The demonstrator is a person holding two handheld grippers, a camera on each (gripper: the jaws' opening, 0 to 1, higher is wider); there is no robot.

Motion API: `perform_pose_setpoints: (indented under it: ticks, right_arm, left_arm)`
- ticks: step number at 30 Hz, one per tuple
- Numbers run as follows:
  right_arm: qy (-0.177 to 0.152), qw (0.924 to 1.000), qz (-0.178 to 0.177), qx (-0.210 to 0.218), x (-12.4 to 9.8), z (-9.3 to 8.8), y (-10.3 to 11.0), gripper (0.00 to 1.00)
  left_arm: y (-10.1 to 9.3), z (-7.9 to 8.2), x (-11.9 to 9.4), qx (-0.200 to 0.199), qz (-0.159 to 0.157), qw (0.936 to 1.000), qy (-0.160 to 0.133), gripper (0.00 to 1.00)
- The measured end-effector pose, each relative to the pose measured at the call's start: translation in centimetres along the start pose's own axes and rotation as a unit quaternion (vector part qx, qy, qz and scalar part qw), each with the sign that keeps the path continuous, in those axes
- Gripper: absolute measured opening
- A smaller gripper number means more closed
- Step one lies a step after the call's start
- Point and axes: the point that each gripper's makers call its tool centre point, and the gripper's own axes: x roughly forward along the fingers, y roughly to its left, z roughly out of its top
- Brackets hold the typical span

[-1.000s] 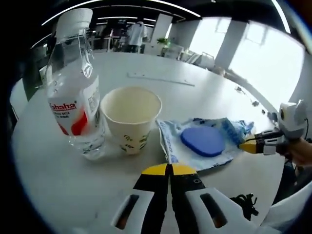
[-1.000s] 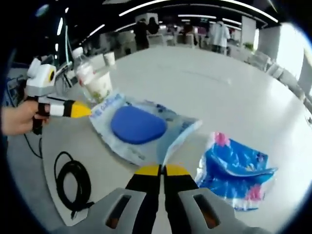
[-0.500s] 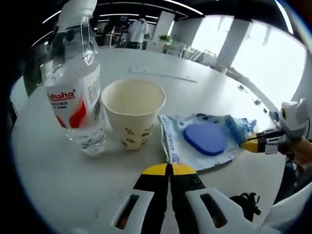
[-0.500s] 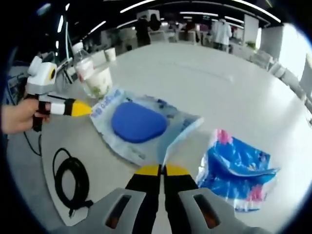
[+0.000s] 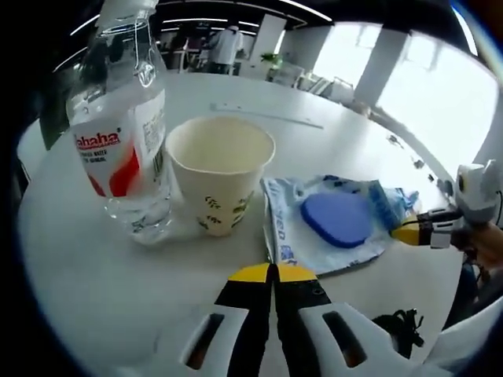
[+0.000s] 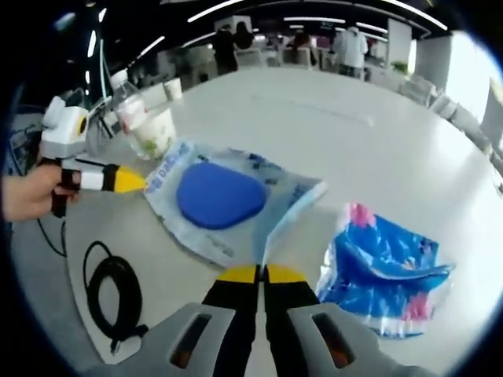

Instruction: Arrange the tabletop items into an orderly group along one side of the table until the central work area is clear of visible clutter.

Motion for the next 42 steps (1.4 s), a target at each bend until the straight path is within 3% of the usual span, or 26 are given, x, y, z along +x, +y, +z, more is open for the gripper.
perform_pose_setpoints:
  ticks: [4,17,21,24,29,32,36,42]
  right_arm:
    - [-0.001,0.9997,0.002,0.024,0.0,-0.2,-0.1,0.00]
    - [-0.005,0.9996,0.003,0.029,0.0,-0.2,0.0,0.01]
    - [-0.005,0.9999,0.000,0.010,0.0,0.1,0.3,0.08]
    - [-0.012,0.9998,0.011,0.006,0.2,0.5,0.7,0.22]
    - [-0.014,0.9997,0.012,-0.016,-0.2,0.9,1.3,0.29]
    - [-0.009,0.9992,0.006,-0.038,-0.4,0.7,1.3,0.30]
    - [-0.014,0.9993,0.008,-0.033,-0.8,0.9,1.6,0.30]
    - [-0.038,0.9958,-0.017,-0.081,-1.9,2.2,1.2,0.33]
  left_arm:
    - [0.1,0.0,0.0,0.002,0.002,1.0000,0.000,0.00]
    - [0.1,-0.1,0.1,0.000,0.010,0.9999,0.004,0.00]
    - [0.1,-0.1,0.1,-0.028,0.012,0.9995,0.004,0.00]
    - [0.0,-0.1,0.1,-0.040,0.008,0.9992,-0.001,0.00]
    - [-0.4,-0.1,-0.3,-0.019,0.009,0.9998,0.000,0.00]
    - [-0.6,0.1,-0.6,-0.029,-0.002,0.9996,-0.005,0.02]
    - [-0.9,0.0,-1.1,-0.037,-0.005,0.9993,-0.009,0.15]
    - [-1.3,0.3,-2.1,-0.045,-0.017,0.9986,-0.024,0.17]
